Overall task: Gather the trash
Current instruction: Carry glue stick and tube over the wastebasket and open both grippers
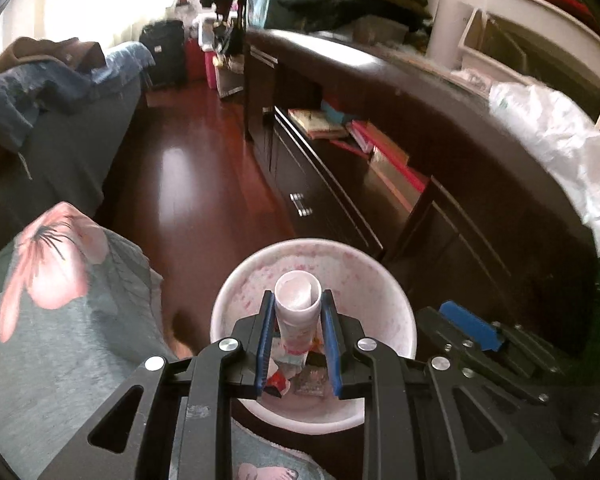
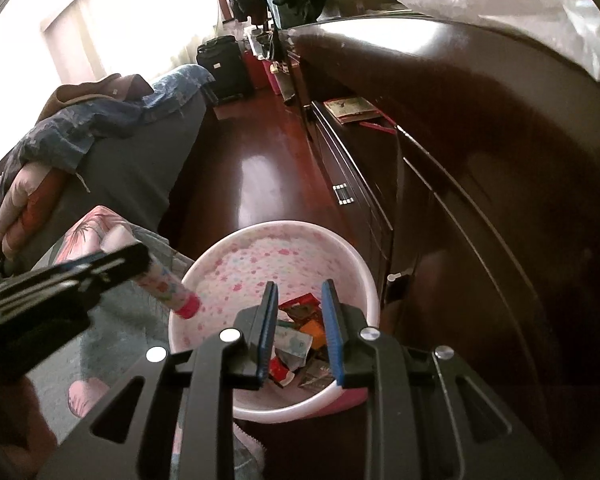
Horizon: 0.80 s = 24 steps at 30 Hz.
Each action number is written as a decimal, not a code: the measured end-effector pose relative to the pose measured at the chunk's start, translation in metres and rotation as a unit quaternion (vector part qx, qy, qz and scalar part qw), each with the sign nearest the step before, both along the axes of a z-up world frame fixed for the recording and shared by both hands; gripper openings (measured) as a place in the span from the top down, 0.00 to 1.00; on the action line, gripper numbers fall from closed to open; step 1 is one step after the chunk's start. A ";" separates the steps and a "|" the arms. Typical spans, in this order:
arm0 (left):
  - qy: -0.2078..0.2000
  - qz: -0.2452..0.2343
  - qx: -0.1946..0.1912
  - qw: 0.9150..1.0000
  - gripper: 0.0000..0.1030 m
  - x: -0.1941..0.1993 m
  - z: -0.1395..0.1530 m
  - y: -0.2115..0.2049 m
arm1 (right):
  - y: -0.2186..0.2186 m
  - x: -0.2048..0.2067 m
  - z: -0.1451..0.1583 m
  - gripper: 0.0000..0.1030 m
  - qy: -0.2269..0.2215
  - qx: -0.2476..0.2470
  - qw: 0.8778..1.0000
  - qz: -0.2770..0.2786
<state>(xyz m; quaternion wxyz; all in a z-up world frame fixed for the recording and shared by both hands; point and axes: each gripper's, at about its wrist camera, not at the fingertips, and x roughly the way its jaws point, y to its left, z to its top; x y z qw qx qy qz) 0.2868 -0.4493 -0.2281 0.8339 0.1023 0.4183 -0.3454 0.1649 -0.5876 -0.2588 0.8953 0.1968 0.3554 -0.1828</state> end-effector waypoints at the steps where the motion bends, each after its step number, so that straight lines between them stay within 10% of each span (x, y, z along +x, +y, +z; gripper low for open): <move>1: 0.003 0.001 0.000 1.000 0.78 0.002 -0.002 -0.001 | -0.001 -0.001 -0.001 0.75 0.000 0.001 1.000 0.000; 4: -0.004 0.005 0.003 1.000 0.68 0.004 -0.002 -0.005 | -0.002 -0.003 -0.002 0.75 0.003 0.001 1.000 -0.002; 8: -0.037 0.019 -0.007 0.999 0.11 0.002 0.007 -0.007 | -0.002 -0.005 -0.001 0.75 0.004 0.002 1.000 -0.004; 17: -0.072 0.043 -0.009 0.996 0.08 -0.006 0.028 0.011 | 0.006 -0.010 0.009 0.71 0.007 -0.007 1.000 -0.004; 24: -0.083 0.091 -0.017 0.992 0.04 -0.020 0.050 0.051 | 0.041 -0.024 0.036 0.15 -0.005 -0.073 0.997 -0.010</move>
